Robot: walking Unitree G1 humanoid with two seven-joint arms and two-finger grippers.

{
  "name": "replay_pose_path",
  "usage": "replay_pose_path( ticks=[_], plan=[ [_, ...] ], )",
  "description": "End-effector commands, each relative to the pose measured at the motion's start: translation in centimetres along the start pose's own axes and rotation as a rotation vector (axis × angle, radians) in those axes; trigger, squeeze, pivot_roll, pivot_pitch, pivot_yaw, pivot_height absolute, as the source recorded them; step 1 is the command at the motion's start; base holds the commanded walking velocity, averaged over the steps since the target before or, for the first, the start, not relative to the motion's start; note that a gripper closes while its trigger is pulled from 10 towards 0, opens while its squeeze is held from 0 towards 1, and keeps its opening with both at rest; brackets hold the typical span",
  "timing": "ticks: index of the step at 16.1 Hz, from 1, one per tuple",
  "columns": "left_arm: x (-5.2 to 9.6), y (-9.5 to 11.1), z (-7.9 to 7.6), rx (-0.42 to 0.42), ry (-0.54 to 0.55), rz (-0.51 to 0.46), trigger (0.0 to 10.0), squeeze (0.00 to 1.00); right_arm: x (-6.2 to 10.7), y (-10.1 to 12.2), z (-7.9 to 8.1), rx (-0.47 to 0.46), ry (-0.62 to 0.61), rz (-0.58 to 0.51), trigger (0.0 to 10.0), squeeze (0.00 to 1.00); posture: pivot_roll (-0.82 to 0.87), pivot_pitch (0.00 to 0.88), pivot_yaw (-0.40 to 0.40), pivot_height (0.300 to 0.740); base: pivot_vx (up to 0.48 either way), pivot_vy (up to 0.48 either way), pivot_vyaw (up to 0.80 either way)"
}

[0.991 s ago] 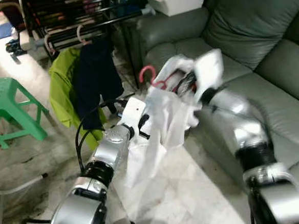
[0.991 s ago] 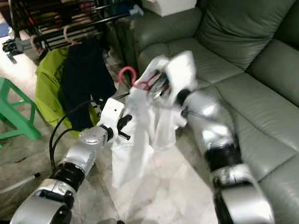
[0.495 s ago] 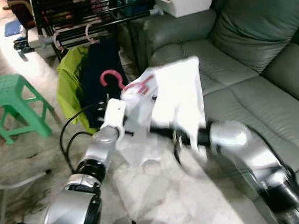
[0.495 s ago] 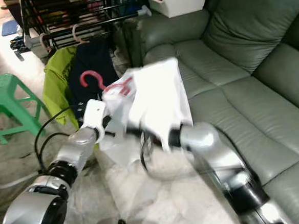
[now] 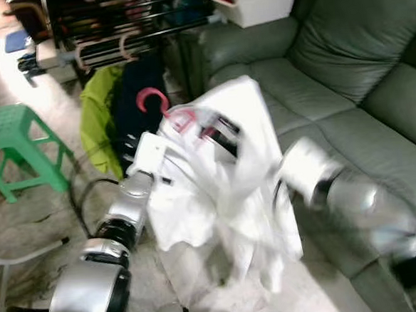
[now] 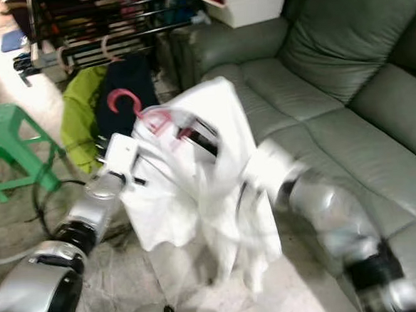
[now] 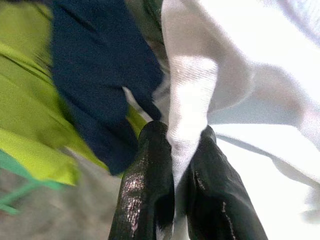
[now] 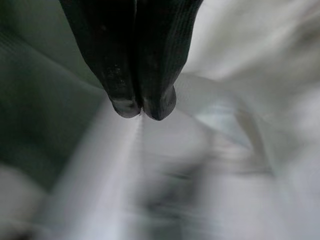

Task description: Hang hanger

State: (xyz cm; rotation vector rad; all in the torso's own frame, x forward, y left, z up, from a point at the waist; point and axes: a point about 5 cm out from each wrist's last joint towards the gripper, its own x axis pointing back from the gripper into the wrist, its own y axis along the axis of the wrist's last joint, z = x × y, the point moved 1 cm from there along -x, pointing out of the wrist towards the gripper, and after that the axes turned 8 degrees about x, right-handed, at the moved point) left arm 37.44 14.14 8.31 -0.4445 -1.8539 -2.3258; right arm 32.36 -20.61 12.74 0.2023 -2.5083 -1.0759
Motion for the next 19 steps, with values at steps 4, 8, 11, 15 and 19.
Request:
replay_pose_path(
  ticks=[4, 8, 11, 15, 19],
  plan=[
    [-0.1, 1.8, 3.4, 0.029, 0.153, -0.063, 0.0, 0.0, 0.2, 0.4, -3.7, -0.159, -0.224, -0.075, 0.0, 0.0, -0.03, 0.0, 0.027, 0.74, 0.0, 0.0, 0.0],
    [-0.1, 2.1, 4.8, 0.068, 0.259, -0.07, 0.0, 0.0, 1.1, 1.7, 5.5, -0.121, 0.268, -0.216, 0.0, 0.0, -0.04, 0.0, 0.031, 0.74, 0.0, 0.0, 0.0],
    [-0.3, 2.5, 4.1, 0.076, 0.244, -0.072, 0.0, 0.0, 3.8, 0.1, 11.6, 0.024, 0.614, -0.163, 0.0, 0.0, -0.04, 0.0, 0.033, 0.74, 0.0, 0.0, 0.0],
    [-0.5, 3.3, 2.1, 0.106, 0.157, -0.113, 0.0, 0.0, 3.8, -0.9, 13.1, 0.153, 0.632, -0.11, 7.6, 0.0, -0.05, 0.0, 0.026, 0.74, 0.0, 0.0, 0.0],
    [-0.3, 5.2, 0.7, -0.012, 0.041, -0.243, 0.0, 0.0, 1.0, -1.3, 8.5, 0.143, 0.262, -0.047, 10.0, 0.28, -0.05, 0.0, 0.022, 0.74, 0.0, 0.0, 0.0]
  ],
)
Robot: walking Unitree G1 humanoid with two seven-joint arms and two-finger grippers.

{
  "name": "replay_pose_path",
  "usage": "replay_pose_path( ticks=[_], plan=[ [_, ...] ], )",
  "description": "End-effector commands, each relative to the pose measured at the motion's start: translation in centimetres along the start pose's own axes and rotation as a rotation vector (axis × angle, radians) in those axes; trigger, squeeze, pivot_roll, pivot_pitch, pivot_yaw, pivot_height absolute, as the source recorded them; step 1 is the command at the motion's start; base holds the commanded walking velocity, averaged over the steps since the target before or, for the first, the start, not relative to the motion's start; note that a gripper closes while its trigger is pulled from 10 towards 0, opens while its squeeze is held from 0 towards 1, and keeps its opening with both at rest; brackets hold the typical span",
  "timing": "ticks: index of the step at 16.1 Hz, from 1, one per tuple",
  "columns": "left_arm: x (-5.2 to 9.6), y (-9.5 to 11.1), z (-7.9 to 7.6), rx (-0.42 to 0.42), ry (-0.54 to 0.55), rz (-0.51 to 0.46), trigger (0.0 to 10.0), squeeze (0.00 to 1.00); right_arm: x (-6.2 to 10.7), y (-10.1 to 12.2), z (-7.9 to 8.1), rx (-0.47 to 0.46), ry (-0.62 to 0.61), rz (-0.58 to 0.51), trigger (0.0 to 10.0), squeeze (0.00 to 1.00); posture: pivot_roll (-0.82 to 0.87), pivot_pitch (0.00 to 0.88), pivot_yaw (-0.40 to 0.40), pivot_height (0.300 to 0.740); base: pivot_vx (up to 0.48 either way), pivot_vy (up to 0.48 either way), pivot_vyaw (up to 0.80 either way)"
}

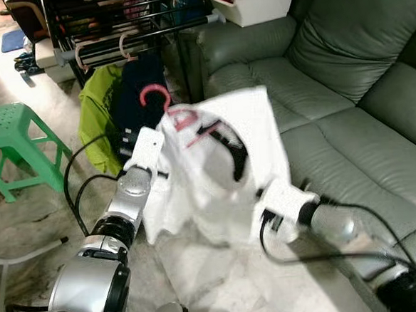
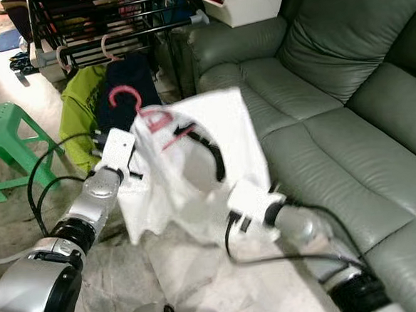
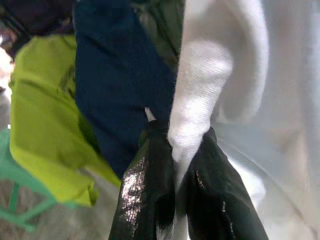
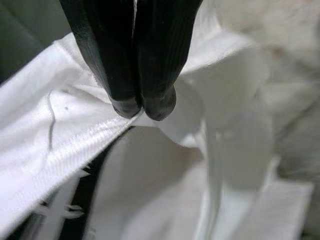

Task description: Hang hanger

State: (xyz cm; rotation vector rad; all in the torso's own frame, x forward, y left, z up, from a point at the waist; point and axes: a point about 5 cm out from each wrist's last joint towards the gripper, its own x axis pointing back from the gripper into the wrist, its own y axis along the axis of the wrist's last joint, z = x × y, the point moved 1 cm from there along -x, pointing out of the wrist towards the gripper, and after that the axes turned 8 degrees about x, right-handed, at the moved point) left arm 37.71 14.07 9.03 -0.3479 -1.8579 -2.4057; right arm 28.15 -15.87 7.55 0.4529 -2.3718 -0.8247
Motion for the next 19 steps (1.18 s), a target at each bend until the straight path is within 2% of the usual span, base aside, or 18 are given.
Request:
replay_pose_path(
  ticks=[1, 3, 5, 6, 7, 8, 9, 10, 11, 12, 13, 14, 16, 19],
  plan=[
    [-0.6, 4.8, 1.3, 0.015, 0.03, -0.192, 0.0, 0.0, 0.0, -1.0, -0.3, -0.016, -0.047, 0.042, 10.0, 1.0, -0.05, 0.0, 0.022, 0.74, 0.0, 0.0, 0.0],
    [-0.6, 5.9, 2.6, -0.016, 0.071, -0.248, 0.0, 0.0, 0.1, -2.0, -0.7, 0.017, -0.097, 0.095, 10.0, 1.0, -0.05, 0.0, 0.017, 0.74, 0.0, 0.0, 0.0],
    [-0.6, 6.5, 3.5, -0.031, 0.102, -0.264, 0.0, 0.0, 0.1, -2.4, -0.5, 0.045, -0.096, 0.101, 10.0, 1.0, -0.05, 0.0, 0.017, 0.74, 0.0, 0.0, 0.0],
    [-0.6, 6.9, 3.8, -0.041, 0.107, -0.285, 0.0, 0.0, 0.2, -2.3, 0.1, 0.044, -0.053, 0.088, 10.0, 1.0, -0.05, 0.0, 0.017, 0.74, 0.0, 0.0, 0.0],
    [-0.5, 7.5, 3.7, -0.098, 0.078, -0.324, 0.0, 0.0, 0.4, -1.4, 1.4, 0.009, 0.062, 0.01, 10.0, 1.0, -0.05, 0.0, 0.017, 0.74, 0.0, 0.0, 0.0],
    [-0.5, 7.7, 3.6, -0.125, 0.06, -0.34, 0.0, 0.0, 0.6, -1.2, 1.8, 0.003, 0.109, -0.013, 10.0, 1.0, -0.05, 0.0, 0.017, 0.74, 0.0, 0.0, 0.0],
    [-0.3, 8.2, 3.0, -0.198, -0.028, -0.376, 0.0, 0.0, 1.4, -0.1, 1.9, 0.016, 0.198, -0.082, 10.0, 1.0, -0.05, 0.0, 0.023, 0.74, 0.0, 0.0, 0.0],
    [-0.2, 8.1, 2.8, -0.255, -0.073, -0.384, 0.0, 0.0, 1.8, 0.3, 1.2, 0.024, 0.214, -0.099, 10.0, 1.0, -0.05, 0.0, 0.023, 0.74, 0.0, 0.0, 0.0],
    [-0.1, 7.8, 2.7, -0.334, -0.109, -0.385, 0.0, 0.0, 2.2, 0.7, -0.2, 0.02, 0.199, -0.115, 10.0, 1.0, -0.05, 0.0, 0.023, 0.74, 0.0, 0.0, 0.0],
    [0.0, 7.7, 2.8, -0.374, -0.121, -0.39, 0.0, 0.0, 2.5, 1.0, -1.1, 0.021, 0.19, -0.124, 10.0, 1.0, -0.05, 0.0, 0.023, 0.74, 0.0, 0.0, 0.0],
    [0.4, 7.4, 2.8, -0.463, -0.159, -0.412, 0.0, 0.0, 3.1, 1.7, -2.9, 0.021, 0.171, -0.154, 10.0, 1.0, -0.05, 0.0, 0.023, 0.74, 0.0, 0.0, 0.0],
    [0.6, 7.2, 2.6, -0.515, -0.191, -0.43, 0.0, 0.0, 3.4, 2.0, -4.0, 0.011, 0.168, -0.171, 10.0, 1.0, -0.06, 0.0, 0.025, 0.74, 0.0, 0.0, 0.0],
    [1.5, 6.3, 1.8, -0.683, -0.328, -0.478, 0.0, 0.0, 4.6, 2.6, -5.9, -0.012, 0.187, -0.193, 10.0, 1.0, -0.06, 0.0, 0.024, 0.74, 0.0, 0.0, 0.0],
    [2.4, 4.2, 1.0, -0.833, -0.482, -0.466, 0.0, 0.0, 6.0, 3.1, -8.3, -0.073, 0.193, -0.217, 10.0, 1.0, -0.06, 0.0, 0.025, 0.74, 0.0, 0.0, 0.0]
  ],
)
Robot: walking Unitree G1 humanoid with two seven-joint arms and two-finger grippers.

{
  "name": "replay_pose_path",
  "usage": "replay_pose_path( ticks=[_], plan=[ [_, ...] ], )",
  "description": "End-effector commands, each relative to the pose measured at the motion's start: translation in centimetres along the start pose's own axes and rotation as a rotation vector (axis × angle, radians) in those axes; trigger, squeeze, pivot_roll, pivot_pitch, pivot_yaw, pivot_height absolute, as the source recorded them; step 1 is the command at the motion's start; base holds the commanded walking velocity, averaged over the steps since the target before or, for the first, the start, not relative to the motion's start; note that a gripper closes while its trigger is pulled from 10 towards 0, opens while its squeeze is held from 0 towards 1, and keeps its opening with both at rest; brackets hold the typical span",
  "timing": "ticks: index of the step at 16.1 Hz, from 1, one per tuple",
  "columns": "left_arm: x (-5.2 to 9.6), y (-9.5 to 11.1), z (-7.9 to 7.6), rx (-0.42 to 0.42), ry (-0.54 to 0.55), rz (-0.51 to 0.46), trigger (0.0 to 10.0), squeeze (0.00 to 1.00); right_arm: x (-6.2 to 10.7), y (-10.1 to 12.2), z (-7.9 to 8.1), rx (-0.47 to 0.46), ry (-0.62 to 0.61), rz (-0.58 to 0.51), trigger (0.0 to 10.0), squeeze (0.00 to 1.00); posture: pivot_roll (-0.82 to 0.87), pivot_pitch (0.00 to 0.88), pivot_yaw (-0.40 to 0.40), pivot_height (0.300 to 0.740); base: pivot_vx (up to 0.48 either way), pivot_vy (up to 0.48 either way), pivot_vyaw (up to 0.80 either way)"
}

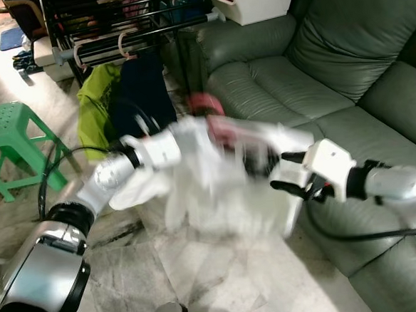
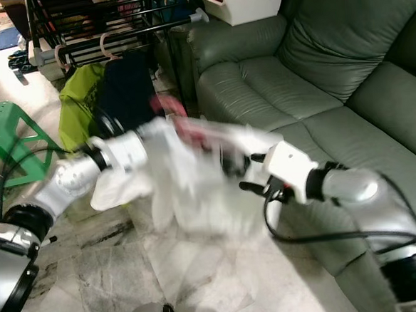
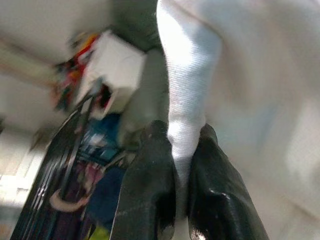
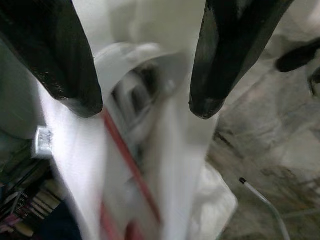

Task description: Hang hanger

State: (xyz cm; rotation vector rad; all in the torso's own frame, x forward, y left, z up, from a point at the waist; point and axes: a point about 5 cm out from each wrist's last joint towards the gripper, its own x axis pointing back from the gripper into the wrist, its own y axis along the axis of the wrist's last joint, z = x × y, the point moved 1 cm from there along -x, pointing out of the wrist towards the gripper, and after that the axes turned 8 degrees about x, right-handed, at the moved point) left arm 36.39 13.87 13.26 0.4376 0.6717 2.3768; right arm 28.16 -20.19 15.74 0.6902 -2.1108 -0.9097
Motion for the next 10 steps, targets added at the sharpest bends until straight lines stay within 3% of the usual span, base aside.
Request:
replay_pose_path(
  ticks=[1, 6, 10],
  plan=[
    [0.5, -0.1, -0.4, -0.031, -0.036, -0.023, 0.0, 0.0, 1.1, 1.6, -1.6, 0.002, -0.01, -0.054, 10.0, 1.0, -0.06, 0.0, 0.026, 0.74, 0.0, 0.0, 0.0],
    [0.1, 0.6, -1.3, -0.044, -0.064, -0.076, 0.0, 0.0, 2.2, 1.9, -2.9, -0.029, 0.02, -0.049, 10.0, 1.0, -0.07, 0.0, 0.022, 0.74, 0.0, 0.0, 0.0],
    [-0.4, 1.4, -1.1, -0.039, -0.05, -0.117, 0.0, 0.0, 1.9, 0.4, -1.9, -0.116, 0.096, -0.026, 10.0, 1.0, -0.07, 0.0, 0.019, 0.74, 0.0, 0.0, 0.0]
  ],
)
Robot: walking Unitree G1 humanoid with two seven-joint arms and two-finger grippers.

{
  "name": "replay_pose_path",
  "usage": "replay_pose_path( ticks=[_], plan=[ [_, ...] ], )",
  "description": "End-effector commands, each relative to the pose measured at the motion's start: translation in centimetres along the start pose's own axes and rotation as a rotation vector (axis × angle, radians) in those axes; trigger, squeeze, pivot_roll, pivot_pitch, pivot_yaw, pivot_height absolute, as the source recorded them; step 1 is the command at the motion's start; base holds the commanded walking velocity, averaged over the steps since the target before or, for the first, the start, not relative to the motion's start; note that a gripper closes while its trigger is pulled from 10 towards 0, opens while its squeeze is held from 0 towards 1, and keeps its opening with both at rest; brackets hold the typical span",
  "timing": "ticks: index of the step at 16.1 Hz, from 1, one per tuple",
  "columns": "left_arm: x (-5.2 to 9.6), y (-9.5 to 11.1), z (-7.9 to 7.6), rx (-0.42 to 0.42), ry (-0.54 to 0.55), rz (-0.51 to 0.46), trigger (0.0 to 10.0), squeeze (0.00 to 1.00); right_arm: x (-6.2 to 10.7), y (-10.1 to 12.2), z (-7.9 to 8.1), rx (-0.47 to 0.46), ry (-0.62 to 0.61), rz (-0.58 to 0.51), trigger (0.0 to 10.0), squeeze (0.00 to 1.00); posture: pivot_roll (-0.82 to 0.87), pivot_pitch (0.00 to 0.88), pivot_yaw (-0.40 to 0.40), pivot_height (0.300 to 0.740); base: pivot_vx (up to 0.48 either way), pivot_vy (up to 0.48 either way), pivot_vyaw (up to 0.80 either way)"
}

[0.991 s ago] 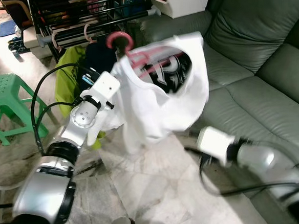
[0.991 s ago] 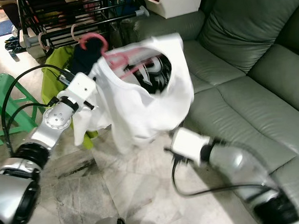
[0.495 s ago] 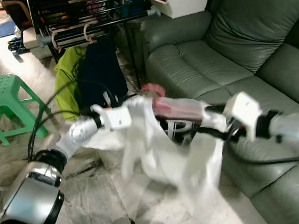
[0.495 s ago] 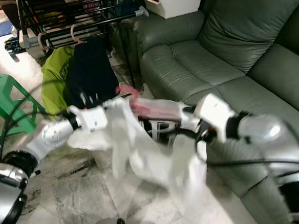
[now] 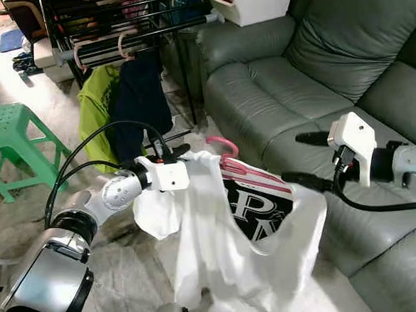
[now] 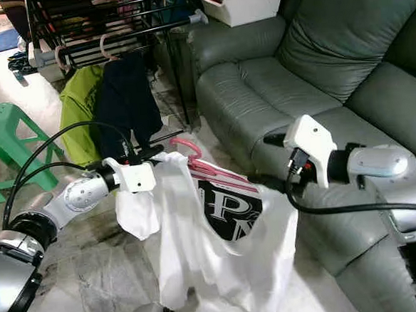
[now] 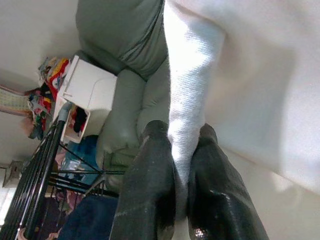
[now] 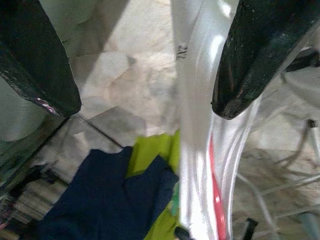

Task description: Hang hanger

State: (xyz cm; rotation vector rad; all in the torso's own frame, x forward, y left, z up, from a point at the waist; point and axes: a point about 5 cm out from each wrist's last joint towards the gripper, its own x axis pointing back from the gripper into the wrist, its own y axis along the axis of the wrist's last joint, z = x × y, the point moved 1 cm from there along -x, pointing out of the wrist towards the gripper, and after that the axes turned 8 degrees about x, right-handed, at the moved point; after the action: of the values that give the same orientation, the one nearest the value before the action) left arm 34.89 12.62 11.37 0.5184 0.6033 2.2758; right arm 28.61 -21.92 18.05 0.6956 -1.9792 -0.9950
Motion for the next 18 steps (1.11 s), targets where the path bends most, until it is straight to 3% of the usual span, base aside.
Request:
replay_pose_path(
  ticks=[1, 3, 4, 5, 6, 14, 15, 16, 17, 18],
  plan=[
    [-0.4, 0.9, 1.7, -0.021, 0.058, -0.051, 0.0, 0.0, -0.1, -0.5, 0.3, -0.015, 0.03, 0.015, 10.0, 1.0, -0.07, 0.0, 0.019, 0.74, 0.0, 0.0, 0.0],
    [-0.7, 1.4, 1.9, -0.02, 0.066, -0.073, 0.0, 0.0, -0.7, -1.7, 0.7, -0.051, 0.074, 0.037, 10.0, 1.0, -0.07, 0.0, 0.018, 0.74, 0.0, 0.0, 0.0],
    [-0.8, 1.6, 1.9, -0.019, 0.066, -0.086, 0.0, 0.0, -1.0, -2.2, 0.7, -0.052, 0.079, 0.051, 10.0, 0.89, -0.06, 0.0, 0.016, 0.74, 0.0, 0.0, 0.0],
    [-1.0, 2.0, 1.9, -0.019, 0.065, -0.105, 0.0, 0.0, -1.4, -2.8, 0.7, -0.04, 0.09, 0.071, 10.0, 0.19, -0.06, 0.0, 0.016, 0.74, 0.0, 0.0, 0.0],
    [-1.2, 2.3, 1.8, -0.02, 0.062, -0.12, 0.0, 0.0, -1.9, -3.2, 0.4, -0.043, 0.079, 0.078, 0.0, 0.0, -0.06, 0.0, 0.016, 0.74, 0.0, 0.0, 0.0],
    [-1.9, 2.7, 0.9, -0.015, 0.029, -0.13, 0.0, 0.0, -3.7, -1.5, -1.3, 0.141, 0.17, 0.099, 0.0, 0.0, -0.06, 0.0, 0.013, 0.74, 0.0, 0.0, 0.0],
    [-2.0, 2.8, 0.8, -0.012, 0.026, -0.131, 0.0, 0.0, -4.0, -1.1, -1.2, 0.159, 0.187, 0.089, 3.5, 0.0, -0.07, 0.0, 0.014, 0.74, 0.0, 0.0, 0.0],
    [-2.3, 3.0, 0.6, -0.008, 0.022, -0.132, 0.0, 0.0, -4.4, -0.2, -1.4, 0.169, 0.196, 0.052, 10.0, 0.0, -0.07, 0.0, 0.012, 0.74, 0.0, 0.0, 0.0],
    [-2.4, 3.1, 0.5, -0.005, 0.021, -0.132, 0.0, 0.0, -4.4, 0.1, -1.1, 0.146, 0.241, 0.044, 10.0, 1.0, -0.07, 0.0, 0.012, 0.74, 0.0, 0.0, 0.0],
    [-2.4, 3.1, 0.5, -0.004, 0.021, -0.132, 0.0, 0.0, -4.3, 0.1, -1.1, 0.156, 0.253, 0.052, 10.0, 1.0, -0.07, 0.0, 0.012, 0.74, 0.0, 0.0, 0.0]
  ],
)
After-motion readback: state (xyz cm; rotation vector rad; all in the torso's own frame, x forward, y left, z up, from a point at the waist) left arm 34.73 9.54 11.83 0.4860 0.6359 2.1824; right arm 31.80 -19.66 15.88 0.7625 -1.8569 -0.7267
